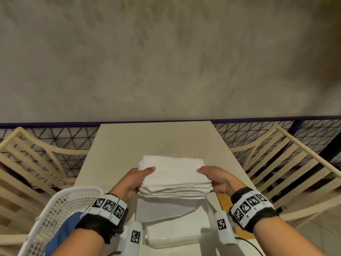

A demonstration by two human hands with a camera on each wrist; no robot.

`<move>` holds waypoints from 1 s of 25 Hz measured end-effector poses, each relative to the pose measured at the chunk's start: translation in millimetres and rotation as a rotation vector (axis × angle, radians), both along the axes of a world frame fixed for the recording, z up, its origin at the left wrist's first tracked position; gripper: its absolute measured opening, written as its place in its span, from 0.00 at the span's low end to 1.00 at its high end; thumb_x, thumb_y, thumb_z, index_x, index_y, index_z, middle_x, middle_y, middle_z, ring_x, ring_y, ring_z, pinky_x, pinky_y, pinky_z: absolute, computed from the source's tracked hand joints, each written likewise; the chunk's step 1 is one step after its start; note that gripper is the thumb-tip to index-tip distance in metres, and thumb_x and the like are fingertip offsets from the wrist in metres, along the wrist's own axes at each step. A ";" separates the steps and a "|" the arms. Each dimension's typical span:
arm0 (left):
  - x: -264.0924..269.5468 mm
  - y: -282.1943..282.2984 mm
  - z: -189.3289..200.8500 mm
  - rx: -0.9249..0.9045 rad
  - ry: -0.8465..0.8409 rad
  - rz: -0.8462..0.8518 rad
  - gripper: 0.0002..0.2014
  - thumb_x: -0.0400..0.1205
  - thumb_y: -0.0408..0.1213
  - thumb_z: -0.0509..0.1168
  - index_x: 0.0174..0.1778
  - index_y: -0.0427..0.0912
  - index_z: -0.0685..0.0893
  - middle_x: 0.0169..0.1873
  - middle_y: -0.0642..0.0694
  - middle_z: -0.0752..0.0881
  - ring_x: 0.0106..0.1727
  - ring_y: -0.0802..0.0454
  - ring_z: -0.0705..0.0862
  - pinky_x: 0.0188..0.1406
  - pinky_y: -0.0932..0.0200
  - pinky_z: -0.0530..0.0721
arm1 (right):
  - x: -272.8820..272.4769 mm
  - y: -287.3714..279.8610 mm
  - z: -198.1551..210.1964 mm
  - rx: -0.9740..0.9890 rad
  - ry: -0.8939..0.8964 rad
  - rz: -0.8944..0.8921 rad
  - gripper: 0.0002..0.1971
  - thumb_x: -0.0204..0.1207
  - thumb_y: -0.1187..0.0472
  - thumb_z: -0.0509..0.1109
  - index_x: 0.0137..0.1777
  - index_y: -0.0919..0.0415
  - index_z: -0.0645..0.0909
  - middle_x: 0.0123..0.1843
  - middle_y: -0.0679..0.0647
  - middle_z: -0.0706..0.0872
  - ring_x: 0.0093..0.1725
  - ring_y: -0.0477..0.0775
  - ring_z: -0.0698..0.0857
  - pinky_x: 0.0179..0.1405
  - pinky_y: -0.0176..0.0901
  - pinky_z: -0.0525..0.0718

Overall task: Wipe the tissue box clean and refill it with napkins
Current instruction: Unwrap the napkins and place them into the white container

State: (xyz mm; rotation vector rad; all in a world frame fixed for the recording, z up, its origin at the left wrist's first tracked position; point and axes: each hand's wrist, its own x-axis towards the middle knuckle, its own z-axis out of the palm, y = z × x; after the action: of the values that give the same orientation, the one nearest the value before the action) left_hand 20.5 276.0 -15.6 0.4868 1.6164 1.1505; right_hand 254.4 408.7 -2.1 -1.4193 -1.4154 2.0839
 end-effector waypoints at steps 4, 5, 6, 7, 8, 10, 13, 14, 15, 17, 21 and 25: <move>1.6 36.4 29.7 0.005 0.057 0.015 0.24 0.79 0.44 0.67 0.62 0.27 0.77 0.46 0.38 0.88 0.43 0.43 0.87 0.32 0.61 0.84 | -15.8 41.4 26.8 0.089 -0.140 0.026 0.08 0.82 0.60 0.62 0.54 0.64 0.76 0.45 0.61 0.84 0.38 0.59 0.82 0.36 0.46 0.80; 0.7 47.3 39.0 0.021 0.082 0.032 0.24 0.79 0.44 0.66 0.63 0.27 0.76 0.46 0.39 0.87 0.41 0.44 0.86 0.30 0.63 0.83 | -21.0 53.7 34.3 0.132 -0.134 0.009 0.09 0.82 0.60 0.63 0.56 0.65 0.76 0.45 0.61 0.84 0.36 0.58 0.80 0.35 0.45 0.78; -1.2 56.5 48.3 0.047 0.109 0.054 0.26 0.79 0.44 0.66 0.66 0.28 0.73 0.50 0.39 0.86 0.43 0.44 0.84 0.33 0.62 0.82 | -26.5 63.8 41.3 0.177 -0.107 0.000 0.12 0.81 0.59 0.63 0.59 0.66 0.76 0.46 0.61 0.83 0.36 0.57 0.78 0.35 0.45 0.76; -6.3 68.9 55.4 0.070 0.128 0.086 0.29 0.79 0.44 0.66 0.69 0.28 0.71 0.55 0.39 0.85 0.46 0.44 0.83 0.39 0.60 0.81 | -32.3 77.3 46.4 0.225 -0.064 -0.014 0.14 0.80 0.59 0.64 0.62 0.66 0.76 0.48 0.61 0.84 0.38 0.57 0.77 0.36 0.46 0.74; -12.5 78.3 59.9 0.099 0.139 0.113 0.30 0.79 0.45 0.66 0.71 0.29 0.70 0.58 0.40 0.84 0.50 0.43 0.83 0.44 0.58 0.80 | -37.1 87.3 49.8 0.269 -0.010 -0.019 0.16 0.80 0.58 0.64 0.64 0.65 0.76 0.51 0.60 0.85 0.42 0.58 0.78 0.39 0.47 0.73; -24.7 95.7 61.2 0.144 0.144 0.135 0.30 0.77 0.49 0.68 0.69 0.32 0.74 0.60 0.40 0.85 0.55 0.42 0.85 0.52 0.54 0.83 | -43.8 100.2 53.4 0.320 0.085 -0.025 0.18 0.79 0.58 0.65 0.67 0.63 0.73 0.60 0.59 0.85 0.54 0.59 0.83 0.51 0.49 0.80; -29.9 103.4 42.0 0.120 0.154 0.092 0.26 0.78 0.47 0.66 0.67 0.33 0.74 0.59 0.39 0.85 0.53 0.44 0.86 0.40 0.59 0.85 | -44.1 100.4 36.5 0.358 0.120 -0.055 0.19 0.81 0.61 0.63 0.71 0.61 0.70 0.65 0.58 0.82 0.63 0.59 0.82 0.68 0.56 0.78; -27.9 103.0 32.0 0.094 0.140 0.078 0.24 0.80 0.44 0.65 0.67 0.32 0.74 0.59 0.38 0.85 0.52 0.44 0.85 0.37 0.60 0.85 | -42.4 99.2 23.6 0.357 0.110 -0.053 0.19 0.82 0.62 0.62 0.72 0.62 0.69 0.66 0.58 0.81 0.64 0.59 0.81 0.69 0.58 0.77; -25.9 101.2 20.3 0.058 0.121 0.073 0.23 0.80 0.41 0.65 0.66 0.31 0.74 0.59 0.37 0.84 0.53 0.42 0.85 0.41 0.58 0.85 | -40.0 98.6 7.0 0.349 0.093 -0.044 0.19 0.82 0.63 0.62 0.72 0.63 0.68 0.67 0.58 0.81 0.65 0.59 0.81 0.70 0.59 0.76; -22.3 94.9 -3.7 -0.020 0.115 0.061 0.24 0.79 0.39 0.66 0.67 0.29 0.72 0.62 0.35 0.83 0.58 0.39 0.84 0.57 0.48 0.84 | -35.6 97.0 -27.5 0.322 0.043 -0.010 0.21 0.82 0.64 0.62 0.74 0.65 0.68 0.68 0.60 0.80 0.64 0.59 0.82 0.69 0.57 0.78; -20.5 94.7 -30.8 -0.167 0.240 0.017 0.27 0.79 0.44 0.66 0.68 0.28 0.73 0.64 0.34 0.82 0.62 0.37 0.82 0.65 0.48 0.80 | -42.0 100.7 -72.7 0.247 -0.195 0.043 0.29 0.81 0.56 0.64 0.78 0.66 0.61 0.58 0.56 0.82 0.37 0.43 0.75 0.30 0.36 0.73; -14.0 105.5 -30.5 -0.322 0.527 -0.038 0.31 0.81 0.50 0.60 0.71 0.28 0.68 0.70 0.34 0.76 0.70 0.38 0.75 0.62 0.56 0.73 | -53.7 110.2 -78.9 0.331 -0.328 0.065 0.29 0.82 0.56 0.62 0.78 0.68 0.59 0.69 0.62 0.76 0.62 0.59 0.79 0.59 0.49 0.79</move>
State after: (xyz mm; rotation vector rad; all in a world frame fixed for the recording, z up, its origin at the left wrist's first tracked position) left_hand 6.5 381.5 -46.1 0.6390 2.1885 0.7417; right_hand 200.7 518.8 -81.0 -1.6378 -1.8506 1.5987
